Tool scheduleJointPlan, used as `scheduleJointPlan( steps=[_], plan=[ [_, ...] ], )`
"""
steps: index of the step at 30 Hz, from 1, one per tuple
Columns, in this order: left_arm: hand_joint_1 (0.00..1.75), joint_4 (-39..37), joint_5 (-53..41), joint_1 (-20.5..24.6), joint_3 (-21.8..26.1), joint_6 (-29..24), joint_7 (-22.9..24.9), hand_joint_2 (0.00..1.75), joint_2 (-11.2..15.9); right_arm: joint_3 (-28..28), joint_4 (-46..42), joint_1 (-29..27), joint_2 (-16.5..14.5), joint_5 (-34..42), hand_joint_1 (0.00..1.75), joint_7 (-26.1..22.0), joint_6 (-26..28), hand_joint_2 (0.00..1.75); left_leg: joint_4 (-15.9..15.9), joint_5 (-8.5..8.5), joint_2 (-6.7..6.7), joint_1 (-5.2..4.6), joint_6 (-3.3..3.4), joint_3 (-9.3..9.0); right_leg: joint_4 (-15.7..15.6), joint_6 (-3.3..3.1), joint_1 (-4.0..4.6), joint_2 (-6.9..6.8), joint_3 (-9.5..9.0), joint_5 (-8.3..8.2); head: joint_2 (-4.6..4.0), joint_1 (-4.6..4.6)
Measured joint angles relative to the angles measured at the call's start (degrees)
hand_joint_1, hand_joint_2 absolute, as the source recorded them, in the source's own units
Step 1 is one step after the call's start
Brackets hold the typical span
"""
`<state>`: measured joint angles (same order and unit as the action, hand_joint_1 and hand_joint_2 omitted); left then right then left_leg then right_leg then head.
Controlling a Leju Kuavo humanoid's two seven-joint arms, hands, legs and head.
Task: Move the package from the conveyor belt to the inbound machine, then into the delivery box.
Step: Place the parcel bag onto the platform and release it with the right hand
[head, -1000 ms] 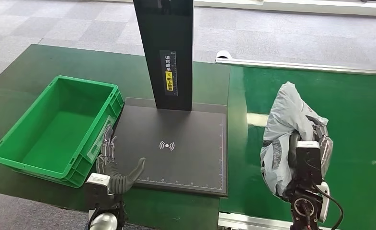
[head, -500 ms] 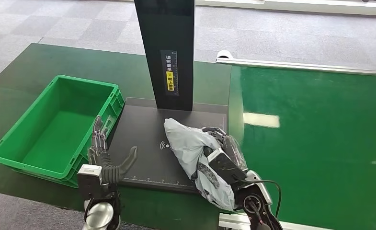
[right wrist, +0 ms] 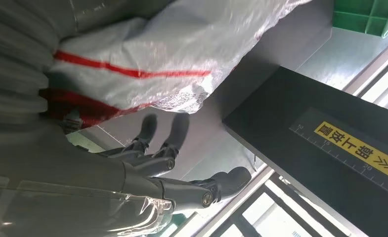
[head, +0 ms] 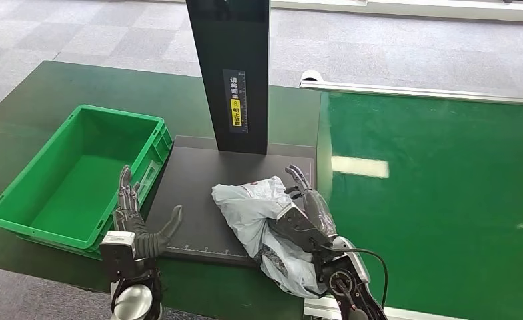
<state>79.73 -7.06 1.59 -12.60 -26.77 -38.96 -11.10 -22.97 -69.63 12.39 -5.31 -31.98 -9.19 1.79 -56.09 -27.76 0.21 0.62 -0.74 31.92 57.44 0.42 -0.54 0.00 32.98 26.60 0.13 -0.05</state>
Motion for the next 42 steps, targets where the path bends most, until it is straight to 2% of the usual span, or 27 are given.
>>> scheduleJointPlan(
  steps=[4,10,29,31,35,40,42],
  plan=[
    [0.00,0.2,-0.5,-0.1,0.2,0.0,0.4,1.75,0.0,0.5,0.1,0.0,0.0,0.4,0.00,-0.3,1.0,1.75,0.0,0.00,0.00,0.00,0.00,0.00,0.0,0.00,0.00,0.00,0.00,0.00,0.00,0.01],
    [0.00,0.6,-0.9,-0.5,0.5,0.2,0.6,1.75,-0.4,1.8,0.1,-0.2,-0.1,3.1,0.00,-4.8,2.7,1.75,0.0,0.00,0.00,0.00,0.00,0.00,0.0,0.00,-0.01,0.00,0.00,0.00,0.00,0.00],
    [0.00,0.6,-1.2,-0.6,1.0,0.2,0.6,1.75,-0.7,2.8,0.1,-0.4,-0.3,3.5,0.00,-5.6,2.9,1.75,0.0,0.00,0.01,0.00,0.00,-0.02,0.0,0.00,0.00,0.00,0.00,0.00,0.00,0.00],
    [0.00,0.6,-2.1,-0.6,0.9,0.4,0.6,1.75,-0.7,2.9,-0.1,-0.5,-0.3,4.8,0.00,-7.3,3.4,1.75,0.0,0.00,0.01,0.00,0.00,-0.02,0.0,0.00,0.00,0.00,0.00,0.00,0.00,-0.01],
    [0.00,0.5,-7.6,-0.5,-0.6,2.9,0.6,1.75,-0.5,4.1,-2.2,-1.2,-0.3,11.1,0.00,-14.0,4.3,1.75,0.0,0.00,0.01,-0.01,0.00,-0.02,0.0,0.00,-0.01,0.00,0.00,0.00,0.00,0.00],
    [0.00,-1.6,-15.2,0.3,-4.3,7.8,1.8,1.75,-0.1,7.1,-8.8,-2.8,-0.3,19.4,0.00,-22.4,4.7,1.75,0.0,-0.01,-0.01,-0.03,0.01,-0.04,0.0,0.00,-0.04,-0.01,0.00,0.00,0.00,-0.01],
    [0.00,-3.2,-18.8,1.1,-6.2,11.7,3.5,1.75,0.1,9.0,-13.1,-3.9,-0.3,22.9,0.00,-25.7,5.7,1.75,0.0,-0.01,-0.06,-0.04,0.01,-0.04,0.0,0.01,-0.05,-0.03,0.00,0.00,0.01,-0.01]
  ],
)
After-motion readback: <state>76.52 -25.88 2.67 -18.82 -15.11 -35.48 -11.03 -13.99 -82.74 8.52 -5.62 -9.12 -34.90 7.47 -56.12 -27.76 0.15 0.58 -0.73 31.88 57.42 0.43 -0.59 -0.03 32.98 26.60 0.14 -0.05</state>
